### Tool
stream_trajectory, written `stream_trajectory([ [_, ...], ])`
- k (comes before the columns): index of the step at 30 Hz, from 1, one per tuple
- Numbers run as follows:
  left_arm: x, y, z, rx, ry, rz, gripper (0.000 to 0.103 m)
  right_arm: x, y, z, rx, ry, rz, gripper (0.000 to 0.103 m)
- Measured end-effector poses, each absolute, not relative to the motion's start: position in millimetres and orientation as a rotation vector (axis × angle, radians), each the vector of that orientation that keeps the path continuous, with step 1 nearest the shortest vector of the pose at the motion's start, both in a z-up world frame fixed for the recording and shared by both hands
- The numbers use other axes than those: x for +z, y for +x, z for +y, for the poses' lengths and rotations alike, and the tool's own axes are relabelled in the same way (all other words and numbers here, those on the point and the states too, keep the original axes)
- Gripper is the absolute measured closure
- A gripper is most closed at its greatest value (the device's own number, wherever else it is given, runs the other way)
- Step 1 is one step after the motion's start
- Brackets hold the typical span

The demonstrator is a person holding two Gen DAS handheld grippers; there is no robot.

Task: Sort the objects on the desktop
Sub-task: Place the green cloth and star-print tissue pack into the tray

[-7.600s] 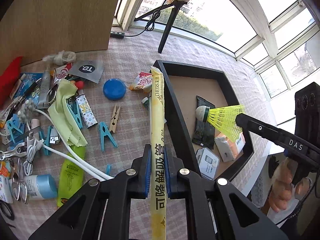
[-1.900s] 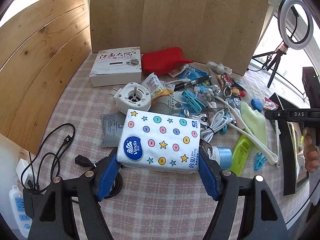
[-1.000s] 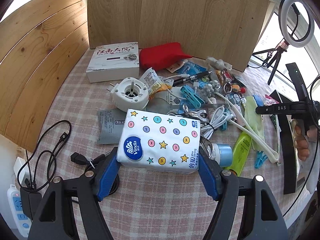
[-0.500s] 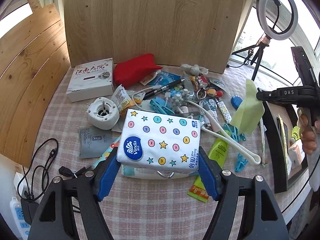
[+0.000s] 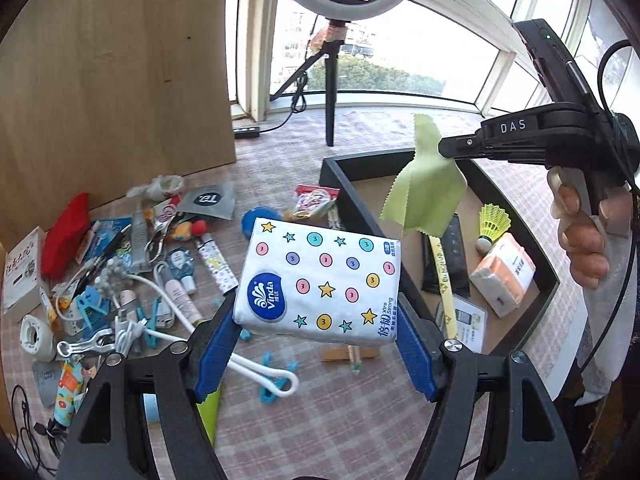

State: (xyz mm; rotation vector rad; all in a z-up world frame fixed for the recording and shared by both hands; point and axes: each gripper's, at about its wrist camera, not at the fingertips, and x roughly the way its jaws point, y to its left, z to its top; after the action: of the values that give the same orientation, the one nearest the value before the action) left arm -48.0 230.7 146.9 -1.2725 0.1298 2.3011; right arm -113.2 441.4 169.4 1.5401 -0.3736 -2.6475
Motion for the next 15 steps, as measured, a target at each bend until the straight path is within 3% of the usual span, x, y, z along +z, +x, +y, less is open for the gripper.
stream_trajectory([
  [9, 148, -39, 348, 2.137, -1.226, 0.221, 0.031, 172, -73, 535, -2.81, 1.576, -0.501, 0.1],
  [11, 152, -34, 364, 2.121, -1.2, 0.247, 0.026, 173, -67, 547, -2.833, 1.561, -0.519, 0.097],
  [12, 154, -31, 370, 2.133, -1.187, 0.266, 0.025, 172, -65, 552, -2.844, 1.568, -0.532, 0.091],
  [14, 158, -27, 376, 2.142, -1.165, 0.277, 0.025, 171, -60, 562, -2.865, 1.574, -0.576, 0.054],
  [15, 159, -27, 376, 2.138, -1.169, 0.276, 0.025, 172, -58, 566, -2.876, 1.557, -0.595, 0.053],
])
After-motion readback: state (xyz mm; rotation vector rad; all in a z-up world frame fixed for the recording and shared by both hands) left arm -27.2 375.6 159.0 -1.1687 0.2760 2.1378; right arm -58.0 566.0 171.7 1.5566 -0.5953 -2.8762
